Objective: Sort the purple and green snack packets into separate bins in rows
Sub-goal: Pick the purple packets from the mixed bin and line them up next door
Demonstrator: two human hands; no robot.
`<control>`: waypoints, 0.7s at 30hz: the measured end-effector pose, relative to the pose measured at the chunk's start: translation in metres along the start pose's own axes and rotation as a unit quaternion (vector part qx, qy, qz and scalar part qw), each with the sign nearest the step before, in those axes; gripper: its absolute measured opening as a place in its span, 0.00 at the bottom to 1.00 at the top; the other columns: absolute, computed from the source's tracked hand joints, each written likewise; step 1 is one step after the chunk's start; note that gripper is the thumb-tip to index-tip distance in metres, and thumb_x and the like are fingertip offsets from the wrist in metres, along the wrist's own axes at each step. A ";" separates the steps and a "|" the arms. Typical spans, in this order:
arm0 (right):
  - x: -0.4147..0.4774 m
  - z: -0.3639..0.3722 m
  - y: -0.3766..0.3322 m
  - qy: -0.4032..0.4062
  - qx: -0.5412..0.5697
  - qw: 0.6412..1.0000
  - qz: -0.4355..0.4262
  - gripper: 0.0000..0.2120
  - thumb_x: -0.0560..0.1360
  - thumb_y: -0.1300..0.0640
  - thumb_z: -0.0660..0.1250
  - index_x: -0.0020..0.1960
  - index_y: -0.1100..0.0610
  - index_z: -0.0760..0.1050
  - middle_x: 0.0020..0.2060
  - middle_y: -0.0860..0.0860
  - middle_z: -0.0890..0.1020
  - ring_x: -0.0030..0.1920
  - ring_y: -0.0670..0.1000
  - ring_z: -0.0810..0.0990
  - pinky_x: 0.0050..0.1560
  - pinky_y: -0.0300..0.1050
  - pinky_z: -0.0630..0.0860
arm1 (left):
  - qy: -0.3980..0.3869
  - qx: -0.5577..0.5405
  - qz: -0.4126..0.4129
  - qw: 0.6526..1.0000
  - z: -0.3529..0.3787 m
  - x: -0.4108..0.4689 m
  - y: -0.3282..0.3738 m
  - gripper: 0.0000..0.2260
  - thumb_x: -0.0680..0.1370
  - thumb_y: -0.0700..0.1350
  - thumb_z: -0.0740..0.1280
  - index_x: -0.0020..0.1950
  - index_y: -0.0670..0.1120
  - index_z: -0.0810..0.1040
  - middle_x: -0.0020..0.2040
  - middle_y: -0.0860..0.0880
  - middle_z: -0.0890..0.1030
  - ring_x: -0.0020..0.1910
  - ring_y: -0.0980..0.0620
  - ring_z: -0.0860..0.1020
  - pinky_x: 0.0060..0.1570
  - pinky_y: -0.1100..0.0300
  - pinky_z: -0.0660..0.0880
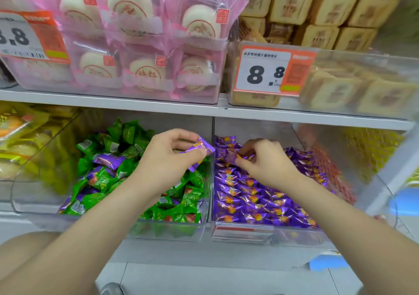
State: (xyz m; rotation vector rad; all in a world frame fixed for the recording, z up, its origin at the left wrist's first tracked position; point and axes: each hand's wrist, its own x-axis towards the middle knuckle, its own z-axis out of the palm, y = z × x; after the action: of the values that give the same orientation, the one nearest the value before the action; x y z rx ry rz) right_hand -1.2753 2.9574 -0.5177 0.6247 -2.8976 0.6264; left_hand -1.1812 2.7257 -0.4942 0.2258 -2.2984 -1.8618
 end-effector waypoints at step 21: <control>0.004 0.007 -0.021 0.045 -0.015 0.997 -0.062 0.12 0.80 0.56 0.66 0.60 0.51 0.83 0.54 0.52 0.82 0.49 0.54 0.83 0.53 0.50 0.80 | -0.034 -0.004 0.028 0.999 -0.011 -0.004 0.003 0.11 0.77 0.43 0.77 0.57 0.56 0.87 0.50 0.50 0.88 0.50 0.45 0.86 0.60 0.43 0.81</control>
State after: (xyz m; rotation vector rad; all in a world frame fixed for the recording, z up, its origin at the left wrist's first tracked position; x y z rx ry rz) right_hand -1.2701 2.9352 -0.5156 0.7444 -2.7558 0.5779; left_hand -1.1751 2.7170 -0.4893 0.0976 -2.3154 -1.8791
